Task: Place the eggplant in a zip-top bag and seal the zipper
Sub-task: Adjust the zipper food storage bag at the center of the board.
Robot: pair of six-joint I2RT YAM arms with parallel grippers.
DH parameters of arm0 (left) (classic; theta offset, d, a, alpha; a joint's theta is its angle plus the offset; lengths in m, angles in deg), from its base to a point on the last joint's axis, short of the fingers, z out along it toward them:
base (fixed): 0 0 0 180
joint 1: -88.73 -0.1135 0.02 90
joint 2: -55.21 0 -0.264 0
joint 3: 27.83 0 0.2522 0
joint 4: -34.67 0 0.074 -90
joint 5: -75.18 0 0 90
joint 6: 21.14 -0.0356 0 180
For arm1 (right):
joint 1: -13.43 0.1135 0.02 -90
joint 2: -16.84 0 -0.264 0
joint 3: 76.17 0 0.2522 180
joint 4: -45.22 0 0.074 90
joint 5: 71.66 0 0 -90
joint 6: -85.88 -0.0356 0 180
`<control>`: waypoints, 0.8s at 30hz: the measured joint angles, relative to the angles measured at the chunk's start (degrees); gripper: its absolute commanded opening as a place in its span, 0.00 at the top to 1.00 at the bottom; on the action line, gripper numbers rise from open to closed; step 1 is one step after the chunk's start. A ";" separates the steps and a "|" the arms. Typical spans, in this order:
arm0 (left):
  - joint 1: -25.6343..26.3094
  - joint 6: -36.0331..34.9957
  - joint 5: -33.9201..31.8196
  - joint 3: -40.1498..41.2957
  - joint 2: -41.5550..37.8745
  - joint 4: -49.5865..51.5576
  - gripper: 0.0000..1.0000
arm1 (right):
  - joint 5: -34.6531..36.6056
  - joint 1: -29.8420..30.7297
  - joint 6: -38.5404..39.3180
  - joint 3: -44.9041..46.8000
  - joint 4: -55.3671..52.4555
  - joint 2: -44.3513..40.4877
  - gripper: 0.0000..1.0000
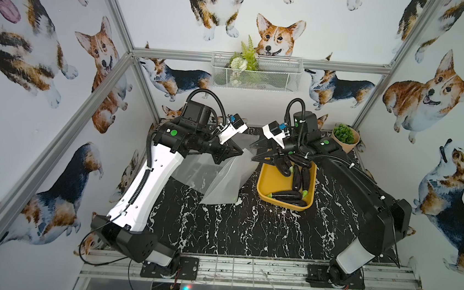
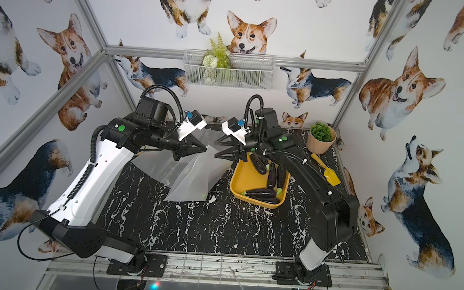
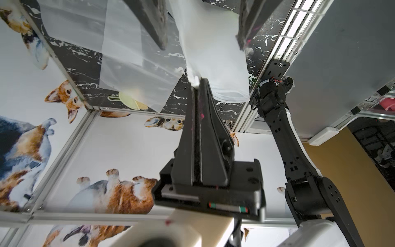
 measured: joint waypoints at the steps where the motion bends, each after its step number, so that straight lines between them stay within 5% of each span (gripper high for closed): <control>1: 0.37 -0.22 0.02 -0.37 0.15 0.46 1.00 | 0.35 0.37 0.63 -0.31 -0.66 0.37 0.46; 6: 1.57 -0.96 -0.02 -1.73 0.94 2.16 1.00 | 0.72 1.09 2.71 -1.68 -1.66 1.29 0.51; 18: 2.27 -1.36 0.00 -1.81 1.18 2.80 1.00 | 0.70 2.34 6.38 -3.02 -4.70 2.16 0.99; 22: 2.34 -1.31 0.13 -1.11 1.01 2.93 1.00 | 0.72 2.47 6.67 -3.02 -5.55 2.16 1.00; 24: 2.38 -1.22 -0.09 -0.24 0.37 2.43 0.85 | 0.72 2.49 6.67 -3.02 -5.95 2.16 1.00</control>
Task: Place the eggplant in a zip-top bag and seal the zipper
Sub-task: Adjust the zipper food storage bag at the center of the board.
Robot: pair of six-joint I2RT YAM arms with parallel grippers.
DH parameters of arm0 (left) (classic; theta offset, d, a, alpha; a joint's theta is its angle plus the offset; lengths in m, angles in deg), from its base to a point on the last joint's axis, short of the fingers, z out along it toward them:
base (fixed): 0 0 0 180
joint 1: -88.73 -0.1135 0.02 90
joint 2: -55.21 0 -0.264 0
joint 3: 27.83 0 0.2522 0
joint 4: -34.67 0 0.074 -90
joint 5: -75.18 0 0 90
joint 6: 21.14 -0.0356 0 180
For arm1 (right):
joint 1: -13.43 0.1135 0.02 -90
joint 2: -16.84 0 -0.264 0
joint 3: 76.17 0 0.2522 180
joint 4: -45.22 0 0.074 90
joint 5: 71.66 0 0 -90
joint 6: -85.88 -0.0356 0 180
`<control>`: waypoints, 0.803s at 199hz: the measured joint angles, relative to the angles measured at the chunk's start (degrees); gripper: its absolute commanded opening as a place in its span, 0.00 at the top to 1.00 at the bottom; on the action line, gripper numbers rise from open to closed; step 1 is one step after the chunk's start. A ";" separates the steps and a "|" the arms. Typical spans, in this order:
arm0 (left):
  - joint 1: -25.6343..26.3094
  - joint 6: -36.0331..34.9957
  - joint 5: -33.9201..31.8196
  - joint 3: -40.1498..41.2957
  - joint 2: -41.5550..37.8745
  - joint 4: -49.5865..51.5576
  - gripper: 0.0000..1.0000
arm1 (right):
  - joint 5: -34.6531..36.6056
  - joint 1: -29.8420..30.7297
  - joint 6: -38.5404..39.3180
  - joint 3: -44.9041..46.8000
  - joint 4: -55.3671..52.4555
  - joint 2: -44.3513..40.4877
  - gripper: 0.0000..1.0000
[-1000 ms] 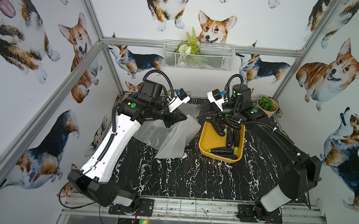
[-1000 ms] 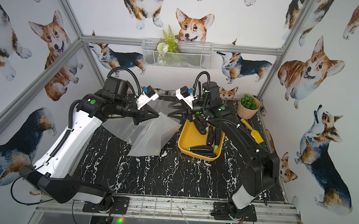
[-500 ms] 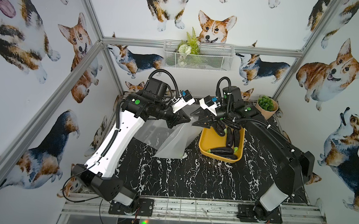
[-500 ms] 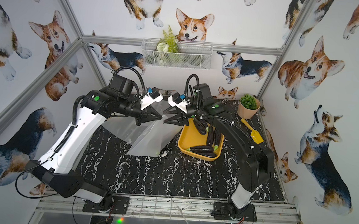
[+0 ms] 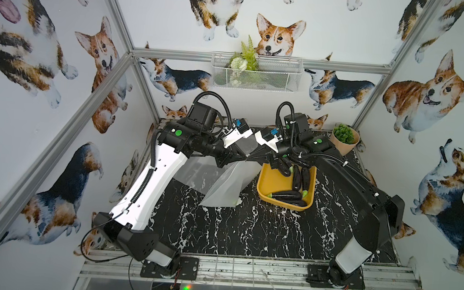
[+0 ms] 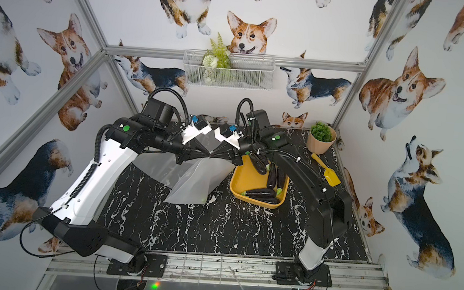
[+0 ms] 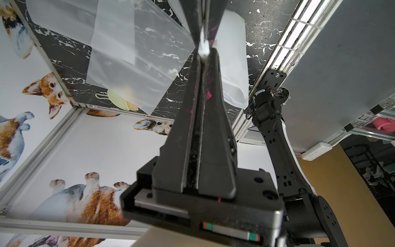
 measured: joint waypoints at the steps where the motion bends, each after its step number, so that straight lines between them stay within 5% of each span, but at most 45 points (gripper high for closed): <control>1: 0.00 0.02 -0.04 0.13 -0.11 -0.09 0.84 | 0.00 0.00 0.00 0.00 0.00 0.00 1.00; 27: -0.26 1.27 -1.20 3.02 -2.71 -2.05 0.71 | -0.39 0.07 -0.02 0.00 -0.02 0.00 1.00; 108: 0.33 5.66 0.20 3.74 -2.10 -6.99 0.69 | -0.28 0.35 -0.52 -0.31 0.07 0.22 1.00; 160: 1.44 2.82 0.57 2.86 -0.79 -5.60 0.96 | -0.98 0.22 -1.70 -0.33 -0.66 0.39 1.00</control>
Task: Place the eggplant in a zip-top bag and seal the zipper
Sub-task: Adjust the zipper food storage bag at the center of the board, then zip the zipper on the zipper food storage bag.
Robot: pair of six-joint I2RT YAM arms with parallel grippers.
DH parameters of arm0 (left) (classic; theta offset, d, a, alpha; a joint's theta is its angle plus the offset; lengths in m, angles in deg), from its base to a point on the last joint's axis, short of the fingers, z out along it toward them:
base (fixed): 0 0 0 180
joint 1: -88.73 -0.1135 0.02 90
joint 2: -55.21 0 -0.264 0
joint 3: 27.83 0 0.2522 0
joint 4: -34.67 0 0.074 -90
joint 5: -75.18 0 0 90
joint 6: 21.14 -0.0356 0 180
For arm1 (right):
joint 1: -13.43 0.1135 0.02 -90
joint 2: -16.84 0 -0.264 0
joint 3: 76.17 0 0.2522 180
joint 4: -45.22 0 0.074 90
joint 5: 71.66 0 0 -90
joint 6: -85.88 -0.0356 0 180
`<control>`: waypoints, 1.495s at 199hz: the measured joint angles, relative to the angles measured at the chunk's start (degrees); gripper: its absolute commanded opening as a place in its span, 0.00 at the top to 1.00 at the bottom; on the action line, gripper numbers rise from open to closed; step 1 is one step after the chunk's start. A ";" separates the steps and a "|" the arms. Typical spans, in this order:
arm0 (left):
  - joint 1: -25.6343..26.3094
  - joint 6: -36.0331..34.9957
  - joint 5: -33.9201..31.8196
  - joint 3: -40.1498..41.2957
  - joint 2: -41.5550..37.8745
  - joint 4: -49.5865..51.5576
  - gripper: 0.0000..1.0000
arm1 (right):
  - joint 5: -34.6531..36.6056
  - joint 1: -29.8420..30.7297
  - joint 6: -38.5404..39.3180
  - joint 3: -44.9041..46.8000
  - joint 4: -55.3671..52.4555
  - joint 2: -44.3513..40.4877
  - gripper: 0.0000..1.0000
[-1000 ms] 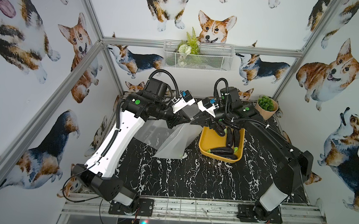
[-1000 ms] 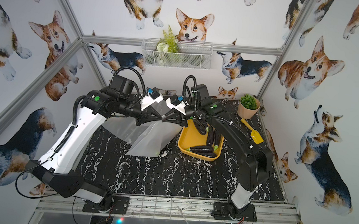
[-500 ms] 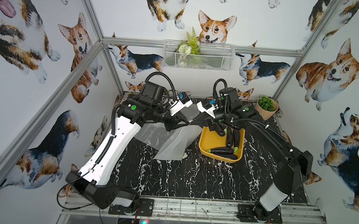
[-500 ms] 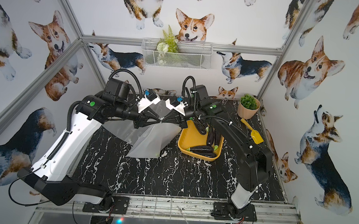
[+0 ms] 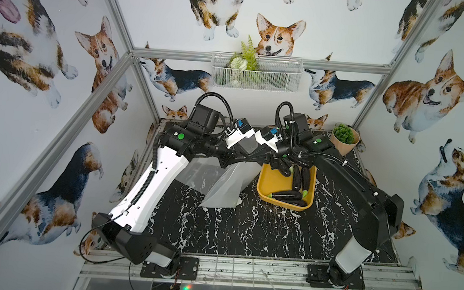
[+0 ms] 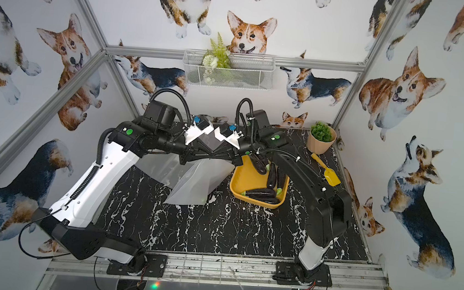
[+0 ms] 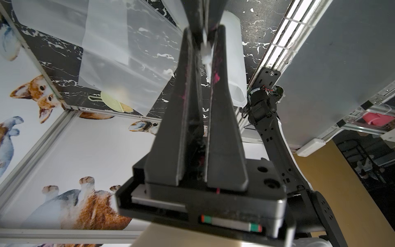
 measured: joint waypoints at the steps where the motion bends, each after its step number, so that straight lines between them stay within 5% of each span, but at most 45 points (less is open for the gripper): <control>1: 0.00 -0.07 0.00 -0.02 0.00 0.04 0.96 | -0.04 0.00 -0.04 0.00 0.00 0.00 1.00; 298: -3.32 -1.11 -1.14 0.85 -1.36 -2.38 1.00 | 3.37 -1.36 -16.37 6.58 19.80 -2.58 1.00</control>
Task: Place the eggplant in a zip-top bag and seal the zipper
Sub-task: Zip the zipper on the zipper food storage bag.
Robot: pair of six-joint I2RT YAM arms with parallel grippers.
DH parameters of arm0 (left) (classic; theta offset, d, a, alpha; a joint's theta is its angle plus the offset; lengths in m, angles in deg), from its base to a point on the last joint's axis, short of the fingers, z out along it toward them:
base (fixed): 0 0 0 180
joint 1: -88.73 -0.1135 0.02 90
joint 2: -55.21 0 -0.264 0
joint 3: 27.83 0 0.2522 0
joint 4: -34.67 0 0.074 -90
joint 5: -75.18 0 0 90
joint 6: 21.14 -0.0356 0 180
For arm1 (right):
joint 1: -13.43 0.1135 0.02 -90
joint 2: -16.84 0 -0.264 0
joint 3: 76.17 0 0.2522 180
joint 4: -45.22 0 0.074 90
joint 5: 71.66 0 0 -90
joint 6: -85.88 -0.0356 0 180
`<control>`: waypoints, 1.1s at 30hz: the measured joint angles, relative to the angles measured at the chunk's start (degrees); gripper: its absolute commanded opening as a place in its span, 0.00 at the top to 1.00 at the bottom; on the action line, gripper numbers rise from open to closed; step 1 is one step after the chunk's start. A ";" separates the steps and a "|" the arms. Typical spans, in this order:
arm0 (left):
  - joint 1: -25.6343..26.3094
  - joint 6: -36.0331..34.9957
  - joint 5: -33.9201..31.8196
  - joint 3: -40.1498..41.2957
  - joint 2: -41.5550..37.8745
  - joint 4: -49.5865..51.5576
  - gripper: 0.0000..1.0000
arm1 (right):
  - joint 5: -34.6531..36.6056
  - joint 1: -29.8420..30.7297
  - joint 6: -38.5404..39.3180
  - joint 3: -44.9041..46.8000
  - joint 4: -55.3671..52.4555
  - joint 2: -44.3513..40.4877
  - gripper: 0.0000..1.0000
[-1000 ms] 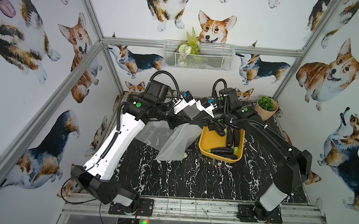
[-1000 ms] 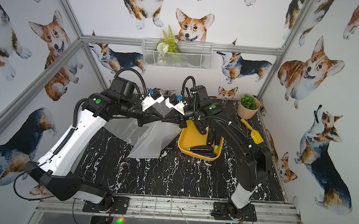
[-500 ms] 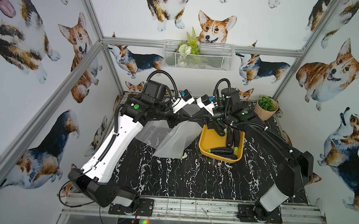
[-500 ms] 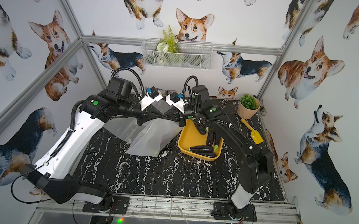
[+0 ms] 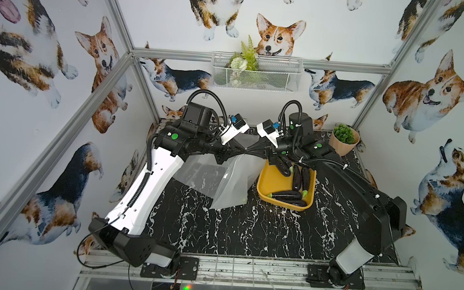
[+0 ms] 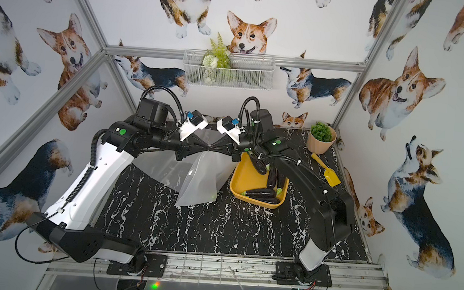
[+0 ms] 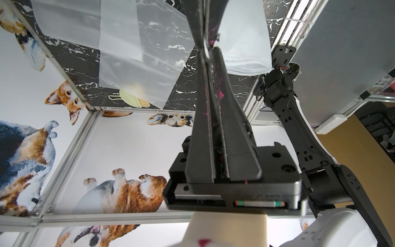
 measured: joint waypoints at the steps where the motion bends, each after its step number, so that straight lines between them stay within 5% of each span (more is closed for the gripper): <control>1: 0.00 0.04 0.02 -0.20 0.09 0.09 1.00 | 0.00 0.00 0.00 0.00 0.07 0.00 1.00; 27: -0.57 9.81 -3.02 1.42 -1.22 -5.44 0.93 | 6.82 1.16 -10.71 5.66 16.39 -1.20 1.00; 33: -2.40 10.23 -0.83 1.42 -1.60 -5.49 1.00 | 7.10 1.49 -12.41 6.03 19.26 -1.09 1.00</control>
